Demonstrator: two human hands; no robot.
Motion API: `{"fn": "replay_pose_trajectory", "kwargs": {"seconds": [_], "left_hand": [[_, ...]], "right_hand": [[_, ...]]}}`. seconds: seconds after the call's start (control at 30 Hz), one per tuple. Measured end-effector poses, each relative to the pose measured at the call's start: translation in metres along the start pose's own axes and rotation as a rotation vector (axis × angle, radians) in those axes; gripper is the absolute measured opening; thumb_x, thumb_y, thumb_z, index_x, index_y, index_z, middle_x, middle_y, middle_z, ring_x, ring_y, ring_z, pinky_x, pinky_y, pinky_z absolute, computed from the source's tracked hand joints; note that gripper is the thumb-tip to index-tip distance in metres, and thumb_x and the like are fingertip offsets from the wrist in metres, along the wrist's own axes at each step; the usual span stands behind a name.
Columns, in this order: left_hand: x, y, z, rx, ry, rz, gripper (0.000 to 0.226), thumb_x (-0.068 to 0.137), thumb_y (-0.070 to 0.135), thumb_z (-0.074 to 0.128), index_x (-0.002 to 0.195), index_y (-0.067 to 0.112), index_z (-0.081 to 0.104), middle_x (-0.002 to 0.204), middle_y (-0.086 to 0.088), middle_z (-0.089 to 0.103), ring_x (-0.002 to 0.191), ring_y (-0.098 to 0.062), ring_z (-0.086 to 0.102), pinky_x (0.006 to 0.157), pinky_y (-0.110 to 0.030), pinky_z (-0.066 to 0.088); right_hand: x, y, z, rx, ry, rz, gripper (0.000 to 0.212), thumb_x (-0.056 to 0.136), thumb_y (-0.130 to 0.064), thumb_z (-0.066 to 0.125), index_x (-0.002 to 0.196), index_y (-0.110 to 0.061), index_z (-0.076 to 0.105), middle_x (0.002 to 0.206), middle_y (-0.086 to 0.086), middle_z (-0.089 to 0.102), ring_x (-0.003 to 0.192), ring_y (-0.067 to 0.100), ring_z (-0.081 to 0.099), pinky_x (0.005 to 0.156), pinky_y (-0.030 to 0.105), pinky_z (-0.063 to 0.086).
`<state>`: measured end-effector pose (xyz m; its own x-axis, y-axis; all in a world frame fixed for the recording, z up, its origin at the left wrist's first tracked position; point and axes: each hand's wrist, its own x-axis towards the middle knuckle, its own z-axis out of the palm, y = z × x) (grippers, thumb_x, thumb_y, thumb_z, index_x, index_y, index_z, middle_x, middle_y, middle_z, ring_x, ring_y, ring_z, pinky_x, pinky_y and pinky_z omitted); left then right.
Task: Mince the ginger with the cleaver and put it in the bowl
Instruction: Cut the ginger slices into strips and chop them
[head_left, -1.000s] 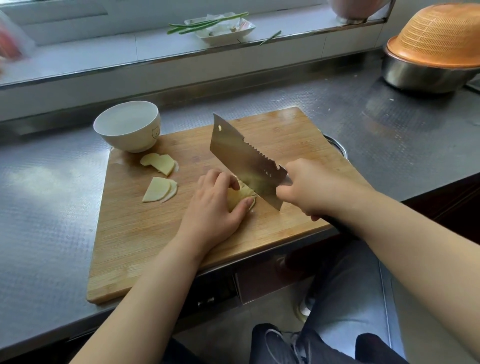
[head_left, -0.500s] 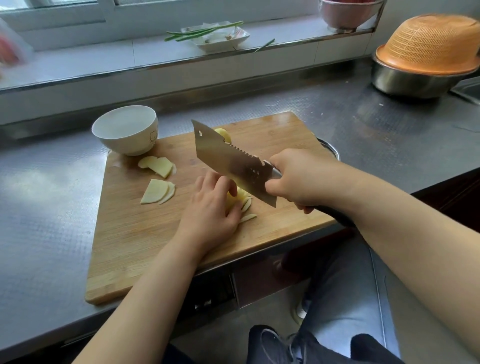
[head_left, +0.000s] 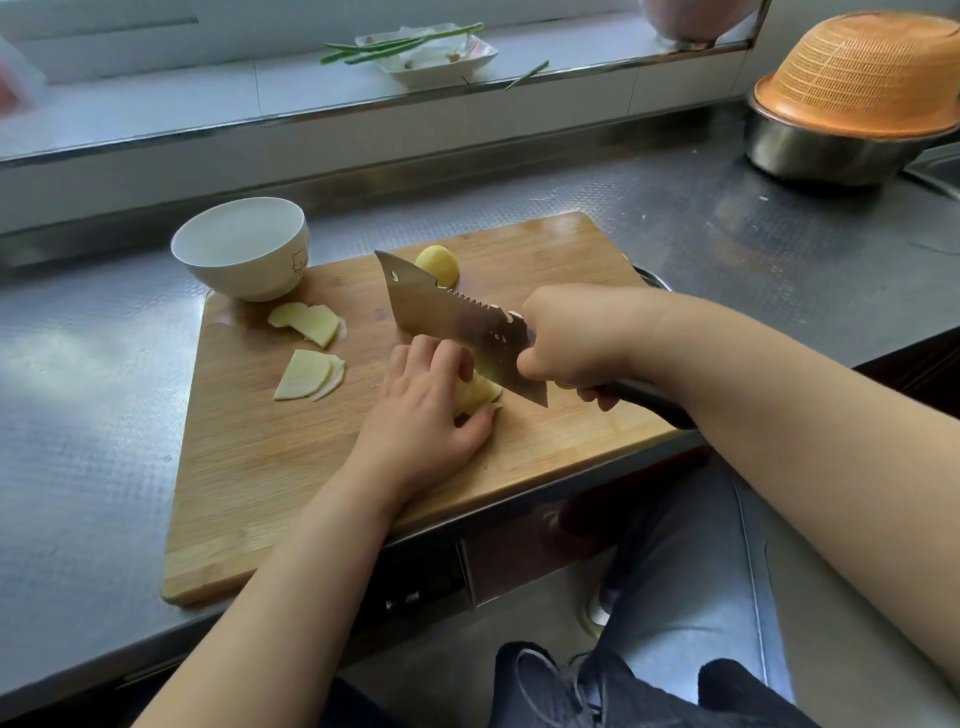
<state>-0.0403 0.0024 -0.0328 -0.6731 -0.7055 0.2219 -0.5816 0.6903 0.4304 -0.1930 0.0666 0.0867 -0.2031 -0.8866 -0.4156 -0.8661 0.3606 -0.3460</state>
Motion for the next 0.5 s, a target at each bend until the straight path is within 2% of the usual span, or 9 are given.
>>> {"fn": "replay_pose_trajectory", "kwargs": {"seconds": [0.17, 0.27, 0.4, 0.5], "left_hand": [[0.000, 0.000, 0.004, 0.004, 0.025, -0.003, 0.038, 0.079, 0.047, 0.054, 0.109, 0.026, 0.043, 0.113, 0.002, 0.039, 0.110, -0.019, 0.033, 0.096, -0.042, 0.039], [0.000, 0.001, 0.005, 0.001, 0.031, -0.011, 0.037, 0.080, 0.042, 0.059, 0.109, 0.025, 0.044, 0.113, 0.003, 0.038, 0.111, -0.019, 0.033, 0.096, -0.041, 0.040], [-0.004, -0.001, 0.004, -0.025, 0.110, 0.033, 0.034, 0.078, 0.048, 0.059, 0.099, 0.025, 0.044, 0.108, 0.007, 0.037, 0.104, -0.016, 0.033, 0.092, -0.032, 0.035], [-0.007, -0.005, -0.002, -0.104, 0.202, 0.068, 0.023, 0.080, 0.045, 0.057, 0.088, 0.024, 0.050, 0.102, 0.009, 0.045, 0.101, -0.015, 0.039, 0.086, -0.025, 0.032]], "right_hand": [[0.001, 0.005, 0.019, 0.016, 0.063, 0.004, 0.011, 0.096, -0.017, 0.049, 0.092, -0.009, 0.056, 0.077, 0.013, 0.064, 0.053, 0.022, 0.060, 0.042, 0.026, 0.049], [-0.001, 0.010, 0.030, 0.007, 0.132, 0.019, 0.015, 0.096, -0.022, 0.049, 0.084, -0.015, 0.052, 0.073, 0.007, 0.062, 0.055, 0.022, 0.063, 0.044, 0.026, 0.049], [0.000, 0.021, 0.026, 0.218, 0.126, 0.003, 0.006, 0.095, -0.016, 0.050, 0.095, -0.012, 0.054, 0.075, 0.009, 0.057, 0.051, 0.019, 0.053, 0.051, 0.033, 0.056], [-0.004, 0.026, 0.024, 0.246, 0.132, -0.021, 0.006, 0.095, -0.015, 0.049, 0.097, -0.013, 0.054, 0.076, 0.010, 0.056, 0.052, 0.018, 0.051, 0.050, 0.033, 0.054]]}}
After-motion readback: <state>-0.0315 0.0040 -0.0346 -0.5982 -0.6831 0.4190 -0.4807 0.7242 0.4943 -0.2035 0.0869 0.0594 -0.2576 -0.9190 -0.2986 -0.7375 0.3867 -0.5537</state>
